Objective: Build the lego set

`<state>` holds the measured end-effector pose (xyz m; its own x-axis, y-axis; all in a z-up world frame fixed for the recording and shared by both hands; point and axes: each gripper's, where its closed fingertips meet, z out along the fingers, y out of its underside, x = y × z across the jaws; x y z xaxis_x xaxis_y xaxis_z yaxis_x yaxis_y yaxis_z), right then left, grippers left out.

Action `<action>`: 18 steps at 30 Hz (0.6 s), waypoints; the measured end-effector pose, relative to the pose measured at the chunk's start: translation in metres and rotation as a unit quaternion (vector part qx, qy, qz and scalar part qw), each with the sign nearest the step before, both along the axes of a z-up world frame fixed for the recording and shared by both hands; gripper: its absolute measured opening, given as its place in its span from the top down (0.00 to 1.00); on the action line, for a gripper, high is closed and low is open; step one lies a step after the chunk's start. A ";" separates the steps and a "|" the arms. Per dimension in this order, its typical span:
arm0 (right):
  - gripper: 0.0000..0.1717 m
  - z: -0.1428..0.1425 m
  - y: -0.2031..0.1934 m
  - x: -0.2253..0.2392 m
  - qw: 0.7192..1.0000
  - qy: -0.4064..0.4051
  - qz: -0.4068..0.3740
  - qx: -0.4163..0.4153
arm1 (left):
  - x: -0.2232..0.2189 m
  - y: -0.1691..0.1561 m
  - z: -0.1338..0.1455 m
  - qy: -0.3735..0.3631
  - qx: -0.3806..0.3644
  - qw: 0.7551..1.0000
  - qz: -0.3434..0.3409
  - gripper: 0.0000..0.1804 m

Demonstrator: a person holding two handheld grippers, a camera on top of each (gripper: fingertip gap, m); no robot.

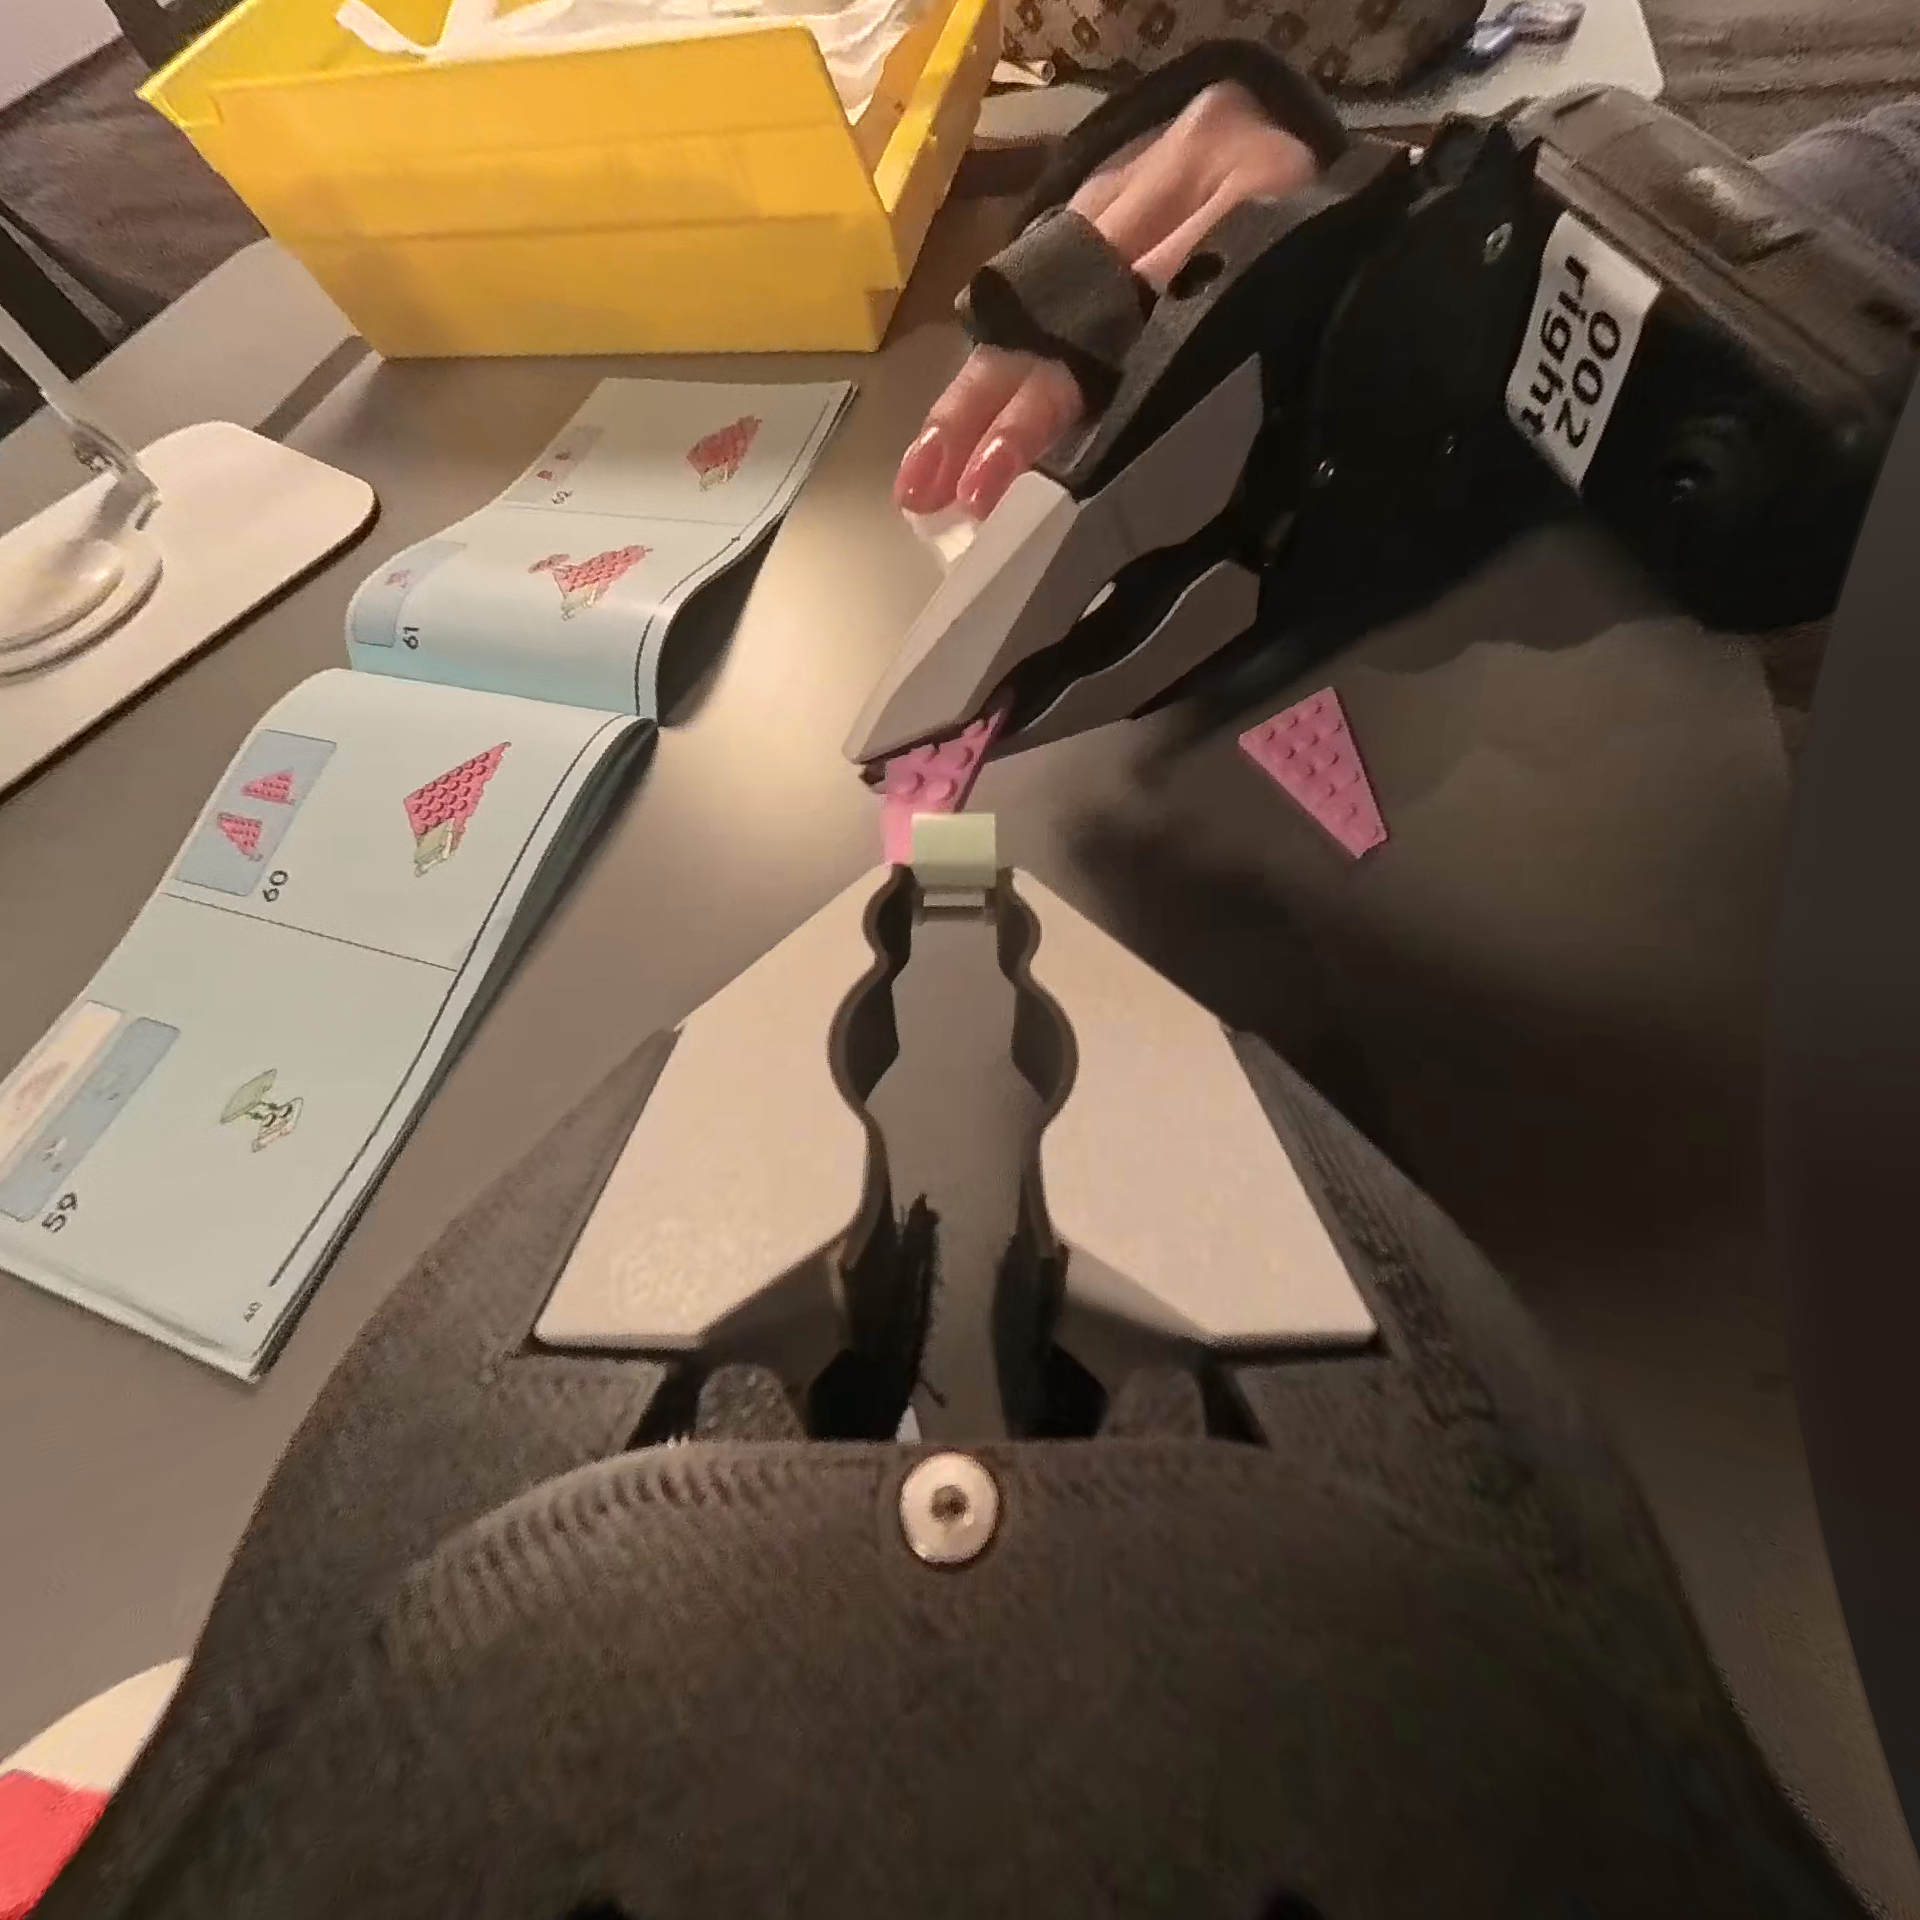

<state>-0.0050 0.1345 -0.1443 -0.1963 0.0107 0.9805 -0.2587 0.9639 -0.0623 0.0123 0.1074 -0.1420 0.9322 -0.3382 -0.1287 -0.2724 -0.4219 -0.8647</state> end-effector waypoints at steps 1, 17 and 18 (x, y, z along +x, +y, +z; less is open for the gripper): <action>0.99 -0.001 -0.001 0.001 1.000 -0.002 0.005 -0.001 | -0.001 -0.001 0.000 0.003 -0.001 1.000 0.002 0.92; 0.98 -0.038 -0.024 0.025 0.958 -0.240 0.058 -0.143 | 0.018 -0.008 -0.022 -0.184 -0.118 0.975 -0.029 0.92; 0.98 -0.038 -0.025 0.028 0.948 -0.266 0.060 -0.166 | 0.022 -0.008 -0.020 -0.210 -0.124 0.969 -0.033 0.92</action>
